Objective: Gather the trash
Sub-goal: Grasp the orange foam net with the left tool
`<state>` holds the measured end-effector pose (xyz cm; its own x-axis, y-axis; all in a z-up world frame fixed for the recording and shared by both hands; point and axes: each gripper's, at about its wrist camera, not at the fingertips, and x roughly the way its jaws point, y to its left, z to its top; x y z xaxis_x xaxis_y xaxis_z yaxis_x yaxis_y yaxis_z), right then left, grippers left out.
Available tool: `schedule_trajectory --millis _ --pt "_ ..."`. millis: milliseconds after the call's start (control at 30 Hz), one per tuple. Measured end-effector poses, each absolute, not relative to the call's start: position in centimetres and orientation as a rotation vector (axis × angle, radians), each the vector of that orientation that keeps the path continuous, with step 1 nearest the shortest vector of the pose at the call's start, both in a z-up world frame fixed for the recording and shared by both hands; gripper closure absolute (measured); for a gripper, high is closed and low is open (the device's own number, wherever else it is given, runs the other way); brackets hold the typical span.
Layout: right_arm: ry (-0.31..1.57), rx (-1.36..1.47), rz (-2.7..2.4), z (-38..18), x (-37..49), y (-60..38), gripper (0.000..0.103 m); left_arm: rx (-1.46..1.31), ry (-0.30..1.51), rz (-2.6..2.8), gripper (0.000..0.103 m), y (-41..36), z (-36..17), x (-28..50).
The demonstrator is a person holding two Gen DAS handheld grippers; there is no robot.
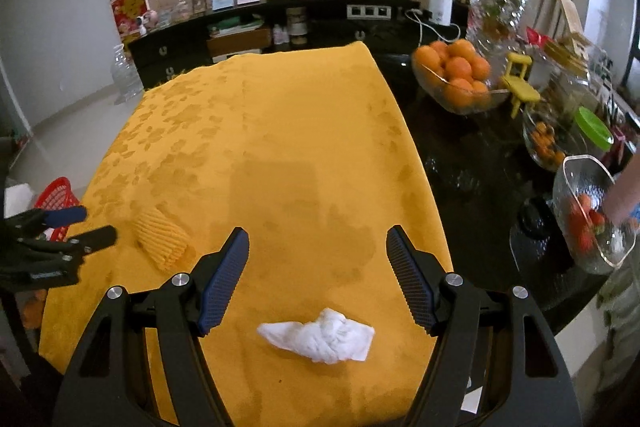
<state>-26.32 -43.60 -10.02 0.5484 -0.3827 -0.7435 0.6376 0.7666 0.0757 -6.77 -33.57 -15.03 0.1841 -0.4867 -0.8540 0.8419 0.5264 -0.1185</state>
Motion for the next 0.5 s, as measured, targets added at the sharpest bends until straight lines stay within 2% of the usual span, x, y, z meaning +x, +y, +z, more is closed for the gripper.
schedule_trajectory --millis 300,500 --pt "0.789 0.409 -0.632 -10.5 -27.7 -44.6 0.034 0.489 1.021 -0.975 0.022 -35.8 -17.2 -6.8" --pt "0.812 0.427 -0.650 -11.2 -28.3 -45.2 0.034 0.471 1.008 -0.972 0.041 -35.5 -17.0 -6.5"
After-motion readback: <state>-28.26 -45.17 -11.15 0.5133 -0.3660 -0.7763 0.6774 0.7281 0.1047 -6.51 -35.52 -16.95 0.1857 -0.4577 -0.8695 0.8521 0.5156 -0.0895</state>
